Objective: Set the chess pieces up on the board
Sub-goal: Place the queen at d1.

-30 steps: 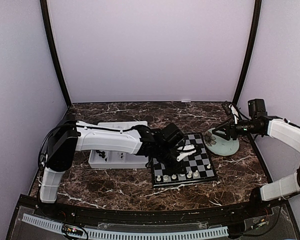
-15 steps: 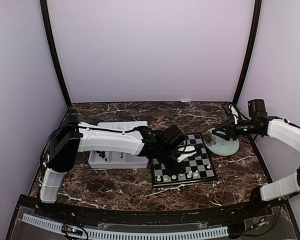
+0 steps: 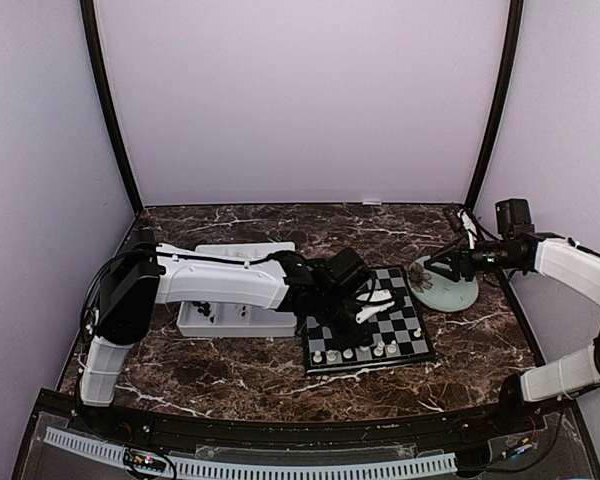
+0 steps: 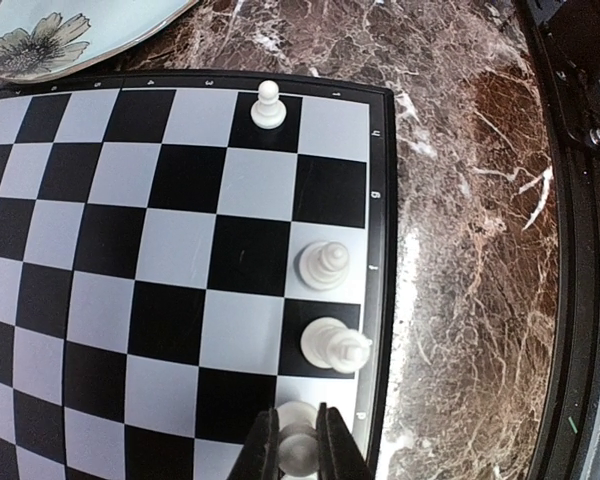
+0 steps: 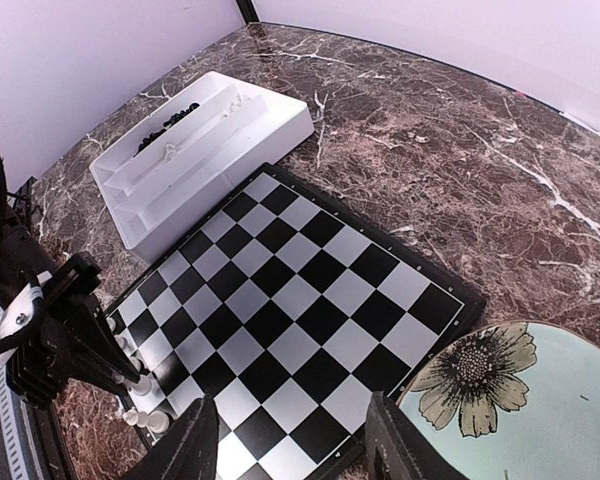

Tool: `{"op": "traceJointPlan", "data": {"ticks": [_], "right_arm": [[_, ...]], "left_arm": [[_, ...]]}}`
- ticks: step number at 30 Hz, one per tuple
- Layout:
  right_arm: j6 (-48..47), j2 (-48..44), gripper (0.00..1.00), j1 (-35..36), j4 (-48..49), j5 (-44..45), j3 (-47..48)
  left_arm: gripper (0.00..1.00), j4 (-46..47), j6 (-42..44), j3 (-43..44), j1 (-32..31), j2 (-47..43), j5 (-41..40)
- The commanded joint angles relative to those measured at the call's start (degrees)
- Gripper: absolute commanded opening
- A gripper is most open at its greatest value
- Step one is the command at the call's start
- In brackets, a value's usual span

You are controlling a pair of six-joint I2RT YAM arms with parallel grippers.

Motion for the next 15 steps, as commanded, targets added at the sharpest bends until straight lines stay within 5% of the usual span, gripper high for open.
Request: {"op": "traceJointPlan", "data": {"ticks": [1, 15], "right_arm": [[-0.8, -0.2, 0.52, 0.1, 1.4, -0.3, -0.6], [-0.8, 0.1, 0.52, 0.1, 1.5, -0.4, -0.6]], "left_arm": [[0.09, -1.1, 1.3, 1.2, -0.1, -0.1, 3.0], [0.11, -2.7, 1.6, 1.6, -0.1, 1.5, 2.6]]}}
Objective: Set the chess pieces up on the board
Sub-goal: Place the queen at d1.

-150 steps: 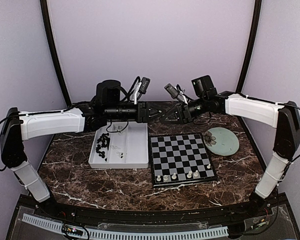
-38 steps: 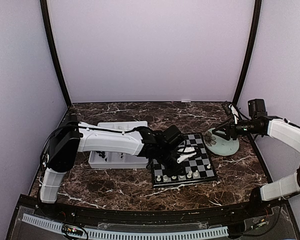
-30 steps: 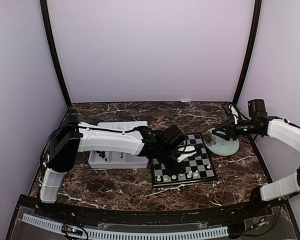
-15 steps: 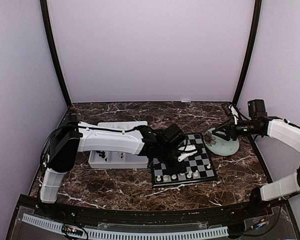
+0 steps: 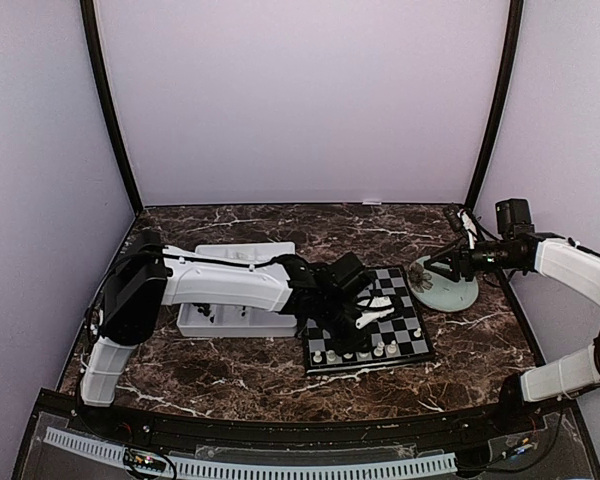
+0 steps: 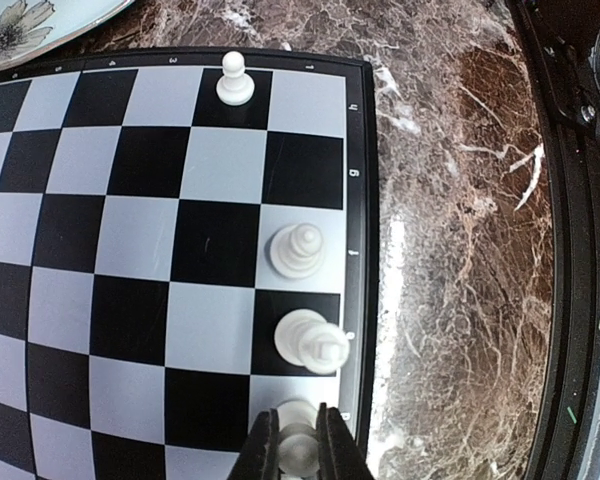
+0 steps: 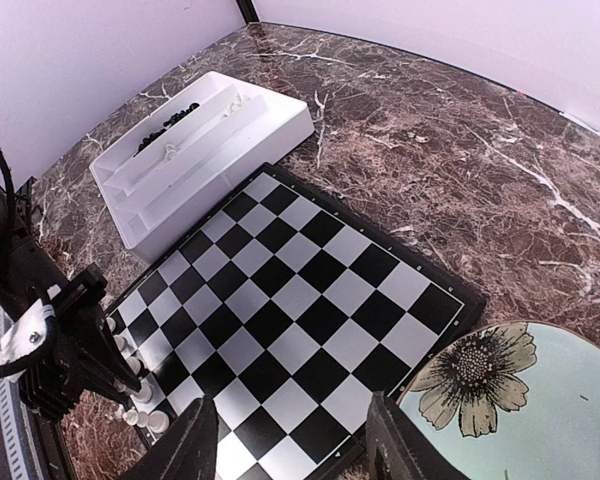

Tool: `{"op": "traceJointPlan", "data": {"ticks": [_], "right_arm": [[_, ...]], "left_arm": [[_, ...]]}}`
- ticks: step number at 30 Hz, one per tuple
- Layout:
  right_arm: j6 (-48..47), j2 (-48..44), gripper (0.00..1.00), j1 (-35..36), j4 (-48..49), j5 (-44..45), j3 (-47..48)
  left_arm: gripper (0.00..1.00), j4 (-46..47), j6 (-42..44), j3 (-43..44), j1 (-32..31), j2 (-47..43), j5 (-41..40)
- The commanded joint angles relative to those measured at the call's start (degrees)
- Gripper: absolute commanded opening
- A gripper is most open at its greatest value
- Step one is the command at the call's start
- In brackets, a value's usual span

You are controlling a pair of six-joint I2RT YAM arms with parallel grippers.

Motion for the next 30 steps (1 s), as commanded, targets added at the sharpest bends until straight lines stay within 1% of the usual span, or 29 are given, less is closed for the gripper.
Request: {"op": "traceJointPlan", "data": {"ticks": [1, 4, 6, 9, 11, 17, 21, 23, 26, 27, 28, 29, 30], "right_arm": [[-0.7, 0.1, 0.52, 0.0, 1.4, -0.4, -0.6], [-0.7, 0.1, 0.52, 0.0, 1.4, -0.3, -0.6], [-0.7, 0.0, 0.52, 0.0, 1.4, -0.3, -0.6], [-0.7, 0.2, 0.52, 0.0, 1.4, -0.4, -0.6], [-0.7, 0.2, 0.52, 0.0, 1.3, -0.4, -0.5], [-0.8, 0.4, 0.53, 0.0, 1.2, -0.5, -0.3], [-0.7, 0.5, 0.53, 0.0, 1.1, -0.6, -0.2], [-0.8, 0.5, 0.52, 0.0, 1.0, -0.7, -0.1], [-0.8, 0.8, 0.52, 0.0, 1.1, -0.7, -0.1], [-0.9, 0.9, 0.52, 0.0, 1.1, -0.6, -0.1], [-0.9, 1.1, 0.53, 0.1, 1.0, -0.7, 0.0], [-0.8, 1.2, 0.53, 0.0, 1.1, -0.8, 0.0], [-0.8, 1.3, 0.53, 0.0, 1.1, -0.8, 0.0]], "left_arm": [[0.11, -1.4, 0.6, 1.4, -0.1, 0.4, -0.2], [0.13, -1.6, 0.6, 1.8, -0.2, 0.7, -0.6], [0.18, -2.0, 0.4, 2.1, -0.2, 0.8, -0.9], [0.28, -3.5, 0.5, 2.9, -0.2, 0.7, -0.5], [0.32, -4.6, 0.6, 3.2, -0.2, 0.2, -0.3], [0.35, -5.5, 2.2, 2.8, -0.2, -4.5, -0.9], [0.35, -7.2, 3.3, 3.0, 0.7, -9.3, -4.2], [0.35, -7.8, 2.0, 2.5, 2.4, -12.6, -5.5], [0.34, -8.1, -1.9, 0.3, 7.2, -15.6, -8.2], [0.34, -8.1, -4.5, -0.4, 8.3, -17.0, -10.4], [0.33, -7.9, -5.9, -1.8, 10.7, -17.6, -11.9], [0.32, -8.0, -9.4, -2.6, 11.9, -18.5, -15.1], [0.29, -8.6, -11.0, -3.8, 14.4, -18.8, -16.5]]}}
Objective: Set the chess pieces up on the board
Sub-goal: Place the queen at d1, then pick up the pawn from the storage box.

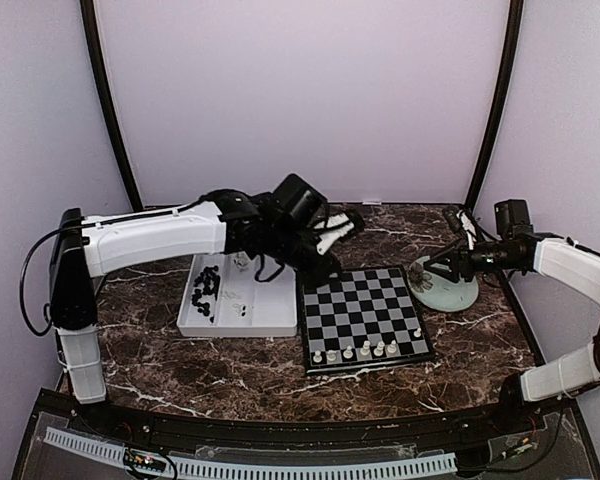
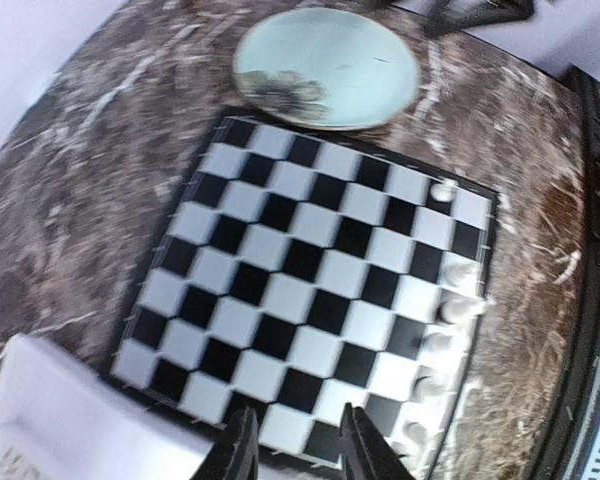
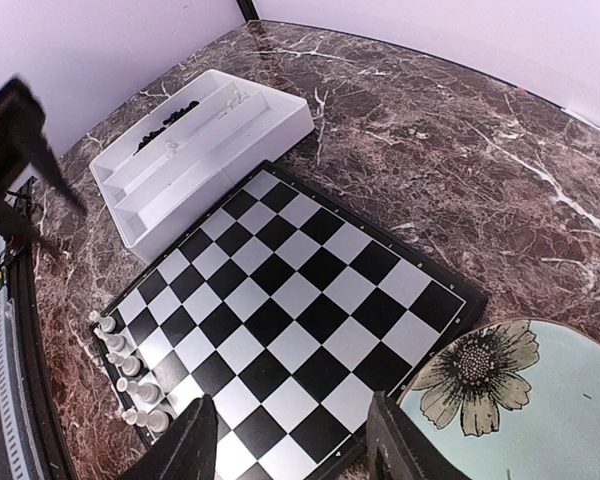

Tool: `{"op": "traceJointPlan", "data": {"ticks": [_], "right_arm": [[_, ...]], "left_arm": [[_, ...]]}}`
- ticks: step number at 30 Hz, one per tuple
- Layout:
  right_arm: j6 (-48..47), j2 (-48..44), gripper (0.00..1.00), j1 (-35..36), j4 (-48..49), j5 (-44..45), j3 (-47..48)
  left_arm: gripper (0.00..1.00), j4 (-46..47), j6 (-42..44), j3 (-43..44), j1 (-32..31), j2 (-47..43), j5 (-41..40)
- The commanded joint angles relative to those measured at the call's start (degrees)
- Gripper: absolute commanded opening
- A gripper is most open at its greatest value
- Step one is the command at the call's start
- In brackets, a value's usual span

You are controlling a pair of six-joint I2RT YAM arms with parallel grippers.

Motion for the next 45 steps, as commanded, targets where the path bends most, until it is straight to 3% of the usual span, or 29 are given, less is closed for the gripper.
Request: {"op": "traceJointPlan", "data": {"ticks": [1, 11, 16, 21, 24, 28, 33, 39, 45], "right_arm": [[-0.8, 0.8, 0.53, 0.0, 1.1, -0.8, 0.0], [-1.3, 1.1, 0.52, 0.0, 0.8, -0.2, -0.1], [-1.5, 1.6, 0.52, 0.1, 1.0, -0.5, 0.0], [-1.7, 1.9, 0.52, 0.1, 0.7, -1.0, 0.1], [-2.1, 1.6, 0.52, 0.0, 0.1, -1.0, 0.1], [-2.3, 1.5, 0.52, 0.0, 0.0, -1.2, 0.2], [-2.5, 1.8, 0.52, 0.1, -0.2, -1.3, 0.4], [-2.4, 2.1, 0.52, 0.0, -0.5, -1.6, 0.5], [-2.5, 2.2, 0.52, 0.1, -0.6, -1.6, 0.5]], "left_arm": [[0.28, -2.4, -12.1, -4.8, 8.6, -5.1, -11.9], [0.21, -9.8, -26.2, -12.7, 19.5, -5.2, -14.8], [0.21, -11.0, -36.2, -15.4, 21.0, -5.1, -13.5], [0.24, -11.0, -39.6, -15.8, 21.5, -3.0, -14.1], [0.24, -14.4, -31.6, -11.6, 21.7, 0.0, -16.0], [0.25, -16.5, -12.3, -9.6, 21.8, 1.8, -18.5], [0.29, -19.5, 5.6, -9.4, 23.0, 1.7, -14.5], [0.32, -17.5, 14.5, -12.1, 25.1, 0.8, -7.5], [0.33, -17.1, 17.0, -12.6, 25.6, 3.1, -8.8]]}}
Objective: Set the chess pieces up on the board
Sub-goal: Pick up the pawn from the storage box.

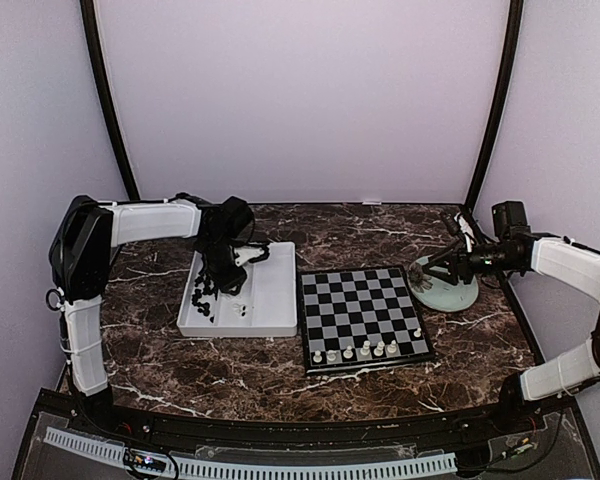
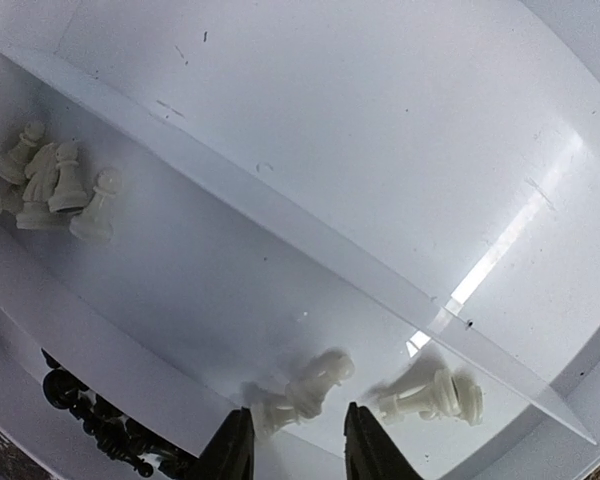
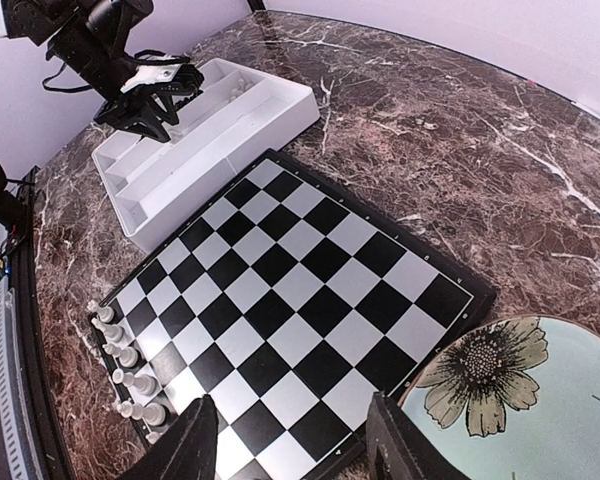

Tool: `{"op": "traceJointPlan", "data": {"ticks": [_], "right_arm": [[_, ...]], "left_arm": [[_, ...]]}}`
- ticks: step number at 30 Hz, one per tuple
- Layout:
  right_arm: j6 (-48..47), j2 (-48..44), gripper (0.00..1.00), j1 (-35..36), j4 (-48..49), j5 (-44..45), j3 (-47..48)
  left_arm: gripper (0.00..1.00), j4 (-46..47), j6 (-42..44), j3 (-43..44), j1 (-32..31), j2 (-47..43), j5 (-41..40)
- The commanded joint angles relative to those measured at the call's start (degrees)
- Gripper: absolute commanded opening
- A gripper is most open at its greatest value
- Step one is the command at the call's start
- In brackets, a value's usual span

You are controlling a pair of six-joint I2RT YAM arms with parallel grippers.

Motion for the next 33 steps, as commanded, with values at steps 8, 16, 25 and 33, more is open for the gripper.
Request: {"op": "traceJointPlan", "data": {"ticks": [8, 16, 25, 33], "right_arm": [[-0.5, 0.6, 0.52, 0.1, -0.1, -1.0, 0.5], [-0.6, 0.8, 0.52, 0.0, -0.1, -1.0, 0.5], [-0.5, 1.1, 0.52, 0.1, -1.3, -1.5, 2.0], [3.0, 3.8, 0.50, 4.0, -4.1, -2.1, 10.3]], "left_arm": [[0.32, -0.3, 6.0, -1.2, 0.3, 2.4, 0.7], [0.23, -0.1, 7.1, -3.1, 0.4, 2.8, 1.5], [0.11, -3.0, 3.5, -0.6, 0.4, 0.9, 5.4], [0.10, -0.5, -2.3, 2.0, 0.3, -10.6, 7.3]]}}
